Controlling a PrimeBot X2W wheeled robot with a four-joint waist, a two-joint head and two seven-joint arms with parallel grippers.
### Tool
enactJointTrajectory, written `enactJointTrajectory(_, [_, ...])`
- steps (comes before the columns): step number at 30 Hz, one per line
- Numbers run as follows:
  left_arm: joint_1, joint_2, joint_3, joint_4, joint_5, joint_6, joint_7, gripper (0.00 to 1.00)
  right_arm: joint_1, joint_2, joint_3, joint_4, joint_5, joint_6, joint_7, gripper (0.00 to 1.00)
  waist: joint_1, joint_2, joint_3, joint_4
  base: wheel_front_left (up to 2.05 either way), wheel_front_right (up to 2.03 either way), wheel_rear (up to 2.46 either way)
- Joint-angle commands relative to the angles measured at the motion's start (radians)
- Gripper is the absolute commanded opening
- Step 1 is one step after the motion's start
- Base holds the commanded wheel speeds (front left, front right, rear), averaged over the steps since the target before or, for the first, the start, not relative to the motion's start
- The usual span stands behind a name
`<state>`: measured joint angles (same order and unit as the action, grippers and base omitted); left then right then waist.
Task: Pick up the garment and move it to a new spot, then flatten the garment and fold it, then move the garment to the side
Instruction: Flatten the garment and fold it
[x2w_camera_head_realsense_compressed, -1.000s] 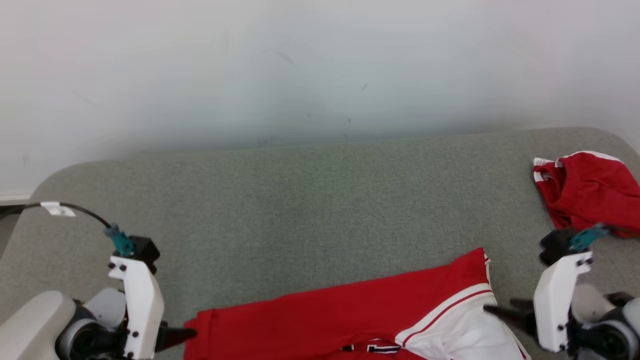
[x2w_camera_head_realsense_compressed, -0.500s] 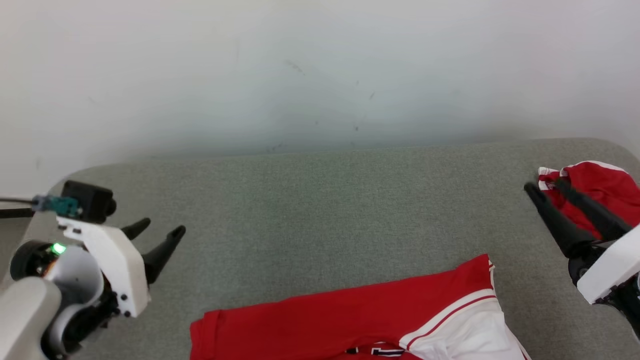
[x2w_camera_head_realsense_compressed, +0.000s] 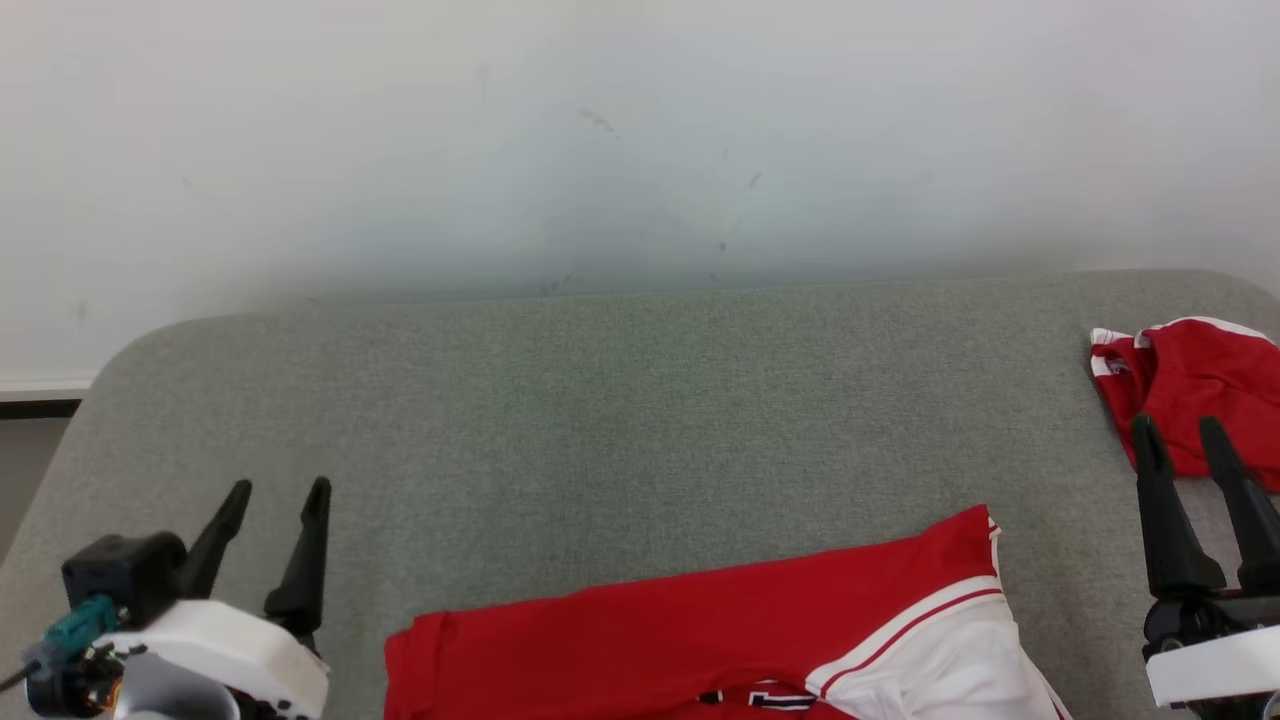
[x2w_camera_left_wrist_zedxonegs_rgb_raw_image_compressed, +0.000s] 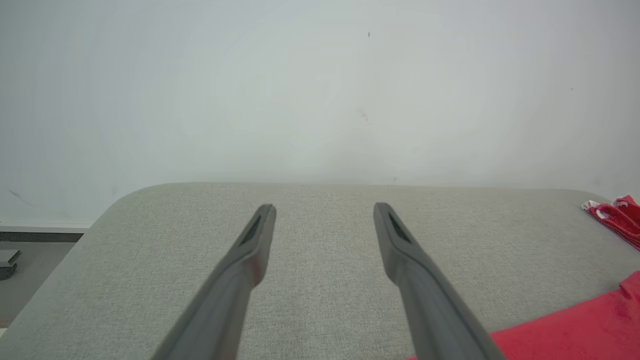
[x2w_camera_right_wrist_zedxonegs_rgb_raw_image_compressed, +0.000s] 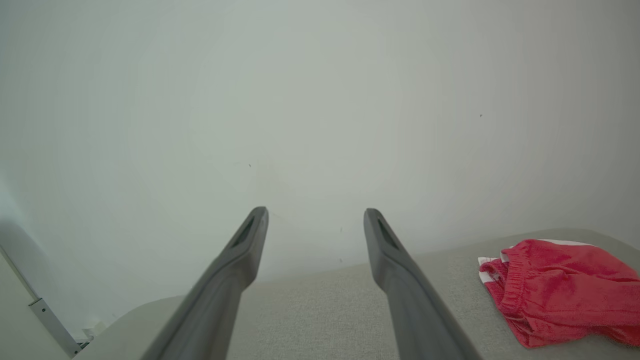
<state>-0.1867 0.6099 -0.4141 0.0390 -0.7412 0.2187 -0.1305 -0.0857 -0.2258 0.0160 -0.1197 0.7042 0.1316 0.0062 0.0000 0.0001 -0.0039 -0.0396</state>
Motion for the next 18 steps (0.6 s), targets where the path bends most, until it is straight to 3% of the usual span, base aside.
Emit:
enactJointTrajectory(1, [0.034,-0.017,0.007,0.01,0.023,0.012,-0.047,1.0,0.035,0.01,-0.013,0.002,-0.035,-0.002,-0.029,1.0,0.0,-0.0001,0.005,-0.001,0.0,0.0,0.0])
enactJointTrajectory(8, [0.109,-0.095,0.045,0.033,0.025,0.037,-0.124,1.0,0.124,0.04,-0.027,0.058,-0.12,-0.002,-0.109,1.0,0.0,-0.0001,0.013,0.004,0.0,0.0,0.0])
enactJointTrajectory(18, [0.177,-0.23,0.138,0.017,0.094,-0.005,-0.134,1.0,0.145,0.072,0.009,0.228,-0.167,-0.002,-0.17,1.0,0.0,-0.0001,0.023,0.003,0.0,0.0,0.0])
